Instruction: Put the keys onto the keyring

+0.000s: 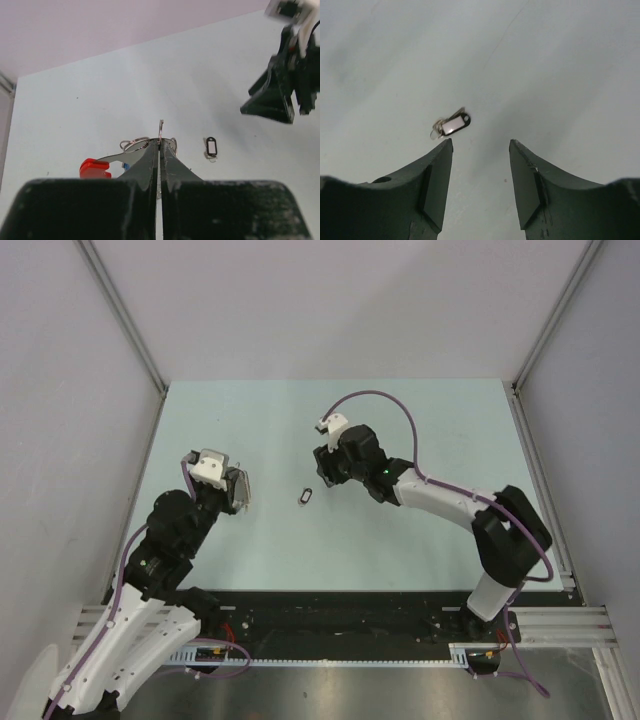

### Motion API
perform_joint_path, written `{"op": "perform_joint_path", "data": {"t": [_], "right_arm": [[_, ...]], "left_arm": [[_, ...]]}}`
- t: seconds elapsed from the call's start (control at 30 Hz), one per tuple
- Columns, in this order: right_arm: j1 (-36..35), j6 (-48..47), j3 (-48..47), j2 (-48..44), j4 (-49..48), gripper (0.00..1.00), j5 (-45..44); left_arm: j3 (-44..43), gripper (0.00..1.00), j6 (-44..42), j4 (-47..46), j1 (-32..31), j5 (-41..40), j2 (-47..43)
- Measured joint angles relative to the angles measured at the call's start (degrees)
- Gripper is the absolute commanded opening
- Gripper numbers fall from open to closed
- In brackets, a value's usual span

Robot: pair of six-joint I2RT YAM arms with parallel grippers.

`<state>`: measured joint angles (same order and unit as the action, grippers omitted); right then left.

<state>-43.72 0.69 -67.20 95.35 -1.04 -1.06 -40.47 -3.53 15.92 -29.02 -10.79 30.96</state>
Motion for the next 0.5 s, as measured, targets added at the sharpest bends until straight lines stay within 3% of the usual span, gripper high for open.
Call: {"op": "perform_joint_path", "data": {"t": [0.17,0.5], "right_arm": [[-0.59,-0.76,-5.57,10.62,5.6,0.52,6.21],[-2.08,-5.31,-19.15,25.59,10.62,0.43,9.77]], "left_arm": [[0.66,0.0,-0.42,0.22,0.52,-2.62,0.04],[1.36,0.01,-0.5,0.02,1.88,-2.01,0.55]]}}
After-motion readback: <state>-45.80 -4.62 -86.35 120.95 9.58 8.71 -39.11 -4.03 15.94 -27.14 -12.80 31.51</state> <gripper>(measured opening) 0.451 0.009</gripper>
